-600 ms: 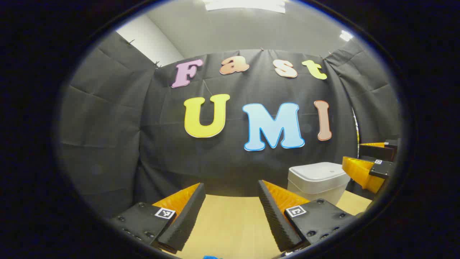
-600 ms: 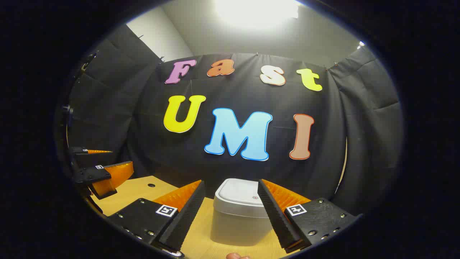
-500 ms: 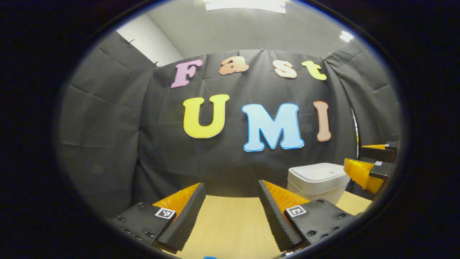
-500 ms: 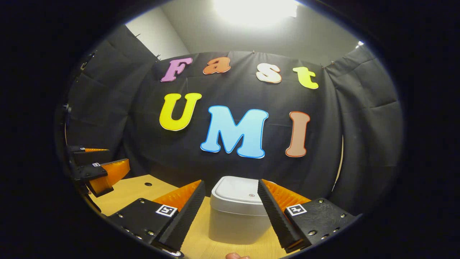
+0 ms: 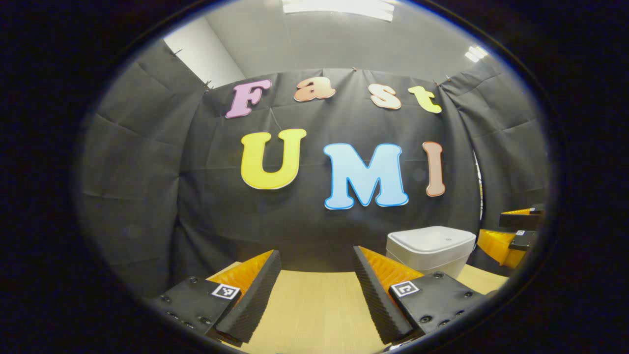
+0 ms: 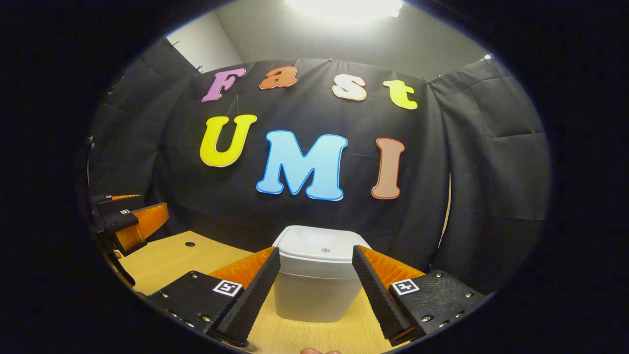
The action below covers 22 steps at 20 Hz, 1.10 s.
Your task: Press the lid of the desktop garbage bin to open it, pick up the crumpled paper on the desktop and throw it into the bin, then pick up the pop can on the desktop and drop it into the bin, and finally close the garbage bin lid.
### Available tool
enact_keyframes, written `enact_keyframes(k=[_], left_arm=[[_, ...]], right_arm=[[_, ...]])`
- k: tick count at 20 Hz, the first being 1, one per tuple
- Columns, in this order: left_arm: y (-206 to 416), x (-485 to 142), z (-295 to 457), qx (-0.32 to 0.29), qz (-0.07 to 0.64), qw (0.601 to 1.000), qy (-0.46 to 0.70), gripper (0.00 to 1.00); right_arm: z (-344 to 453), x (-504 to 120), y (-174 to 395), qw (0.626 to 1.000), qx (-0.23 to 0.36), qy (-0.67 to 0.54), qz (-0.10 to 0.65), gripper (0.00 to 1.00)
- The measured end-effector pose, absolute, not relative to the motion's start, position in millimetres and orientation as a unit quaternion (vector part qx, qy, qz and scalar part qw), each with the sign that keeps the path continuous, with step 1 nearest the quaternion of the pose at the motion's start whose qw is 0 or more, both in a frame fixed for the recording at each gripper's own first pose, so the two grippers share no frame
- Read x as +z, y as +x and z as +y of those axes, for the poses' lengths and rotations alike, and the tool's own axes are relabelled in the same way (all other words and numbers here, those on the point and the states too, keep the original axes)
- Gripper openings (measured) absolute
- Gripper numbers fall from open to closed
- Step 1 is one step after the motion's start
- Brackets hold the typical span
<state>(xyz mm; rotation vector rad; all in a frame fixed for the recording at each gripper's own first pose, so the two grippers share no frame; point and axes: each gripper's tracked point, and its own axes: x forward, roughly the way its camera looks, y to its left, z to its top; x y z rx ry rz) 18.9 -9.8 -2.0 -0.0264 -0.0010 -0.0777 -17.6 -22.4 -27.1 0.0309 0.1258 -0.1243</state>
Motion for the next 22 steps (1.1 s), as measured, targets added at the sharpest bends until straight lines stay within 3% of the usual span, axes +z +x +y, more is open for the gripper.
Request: enact_keyframes(k=[6,10,13,14,15,17,18,19,22], left_arm=[[15.4,-11.5,-15.6,-0.055,0.011,0.998,-0.007,0.97],[11.4,-14.6,-15.7,-0.061,0.015,0.998,0.003,0.97],[10.9,-16.5,-18.3,-0.064,0.018,0.998,0.006,0.96],[10.9,-18.2,-17.3,-0.065,0.02,0.998,0.007,0.97],[10.6,-18.4,-18.1,-0.066,0.021,0.998,0.008,0.96],[12.5,-19.4,-17.7,-0.063,0.023,0.998,0.006,0.97],[12.8,-21.4,-17.1,-0.061,0.024,0.998,0.005,0.97],[13.2,-21.9,-15.9,-0.06,0.026,0.998,0.004,0.97],[14.9,-24.0,-12.6,-0.051,0.028,0.998,0.002,0.96]], right_arm=[[-30.2,-42.1,-16.6,0.993,-0.077,0.018,0.088,0.95],[-30.4,-53.0,-12.1,0.991,-0.074,0.02,0.105,0.75],[-39.6,-58.5,-6.2,0.99,-0.088,0.03,0.107,0.46],[-43.0,-54.8,-8.2,0.989,-0.1,0.032,0.104,0.41],[-50.1,-55.5,-2.9,0.988,-0.11,0.036,0.1,0.25],[-47.7,-56.0,3.6,0.989,-0.101,0.047,0.1,0.17],[-50.0,-60.0,3.1,0.988,-0.107,0.043,0.106,0.17],[-51.4,-59.9,14.1,0.988,-0.107,0.042,0.105,0.0],[-55.2,-62.8,22.1,0.989,-0.103,0.029,0.106,0.05]])
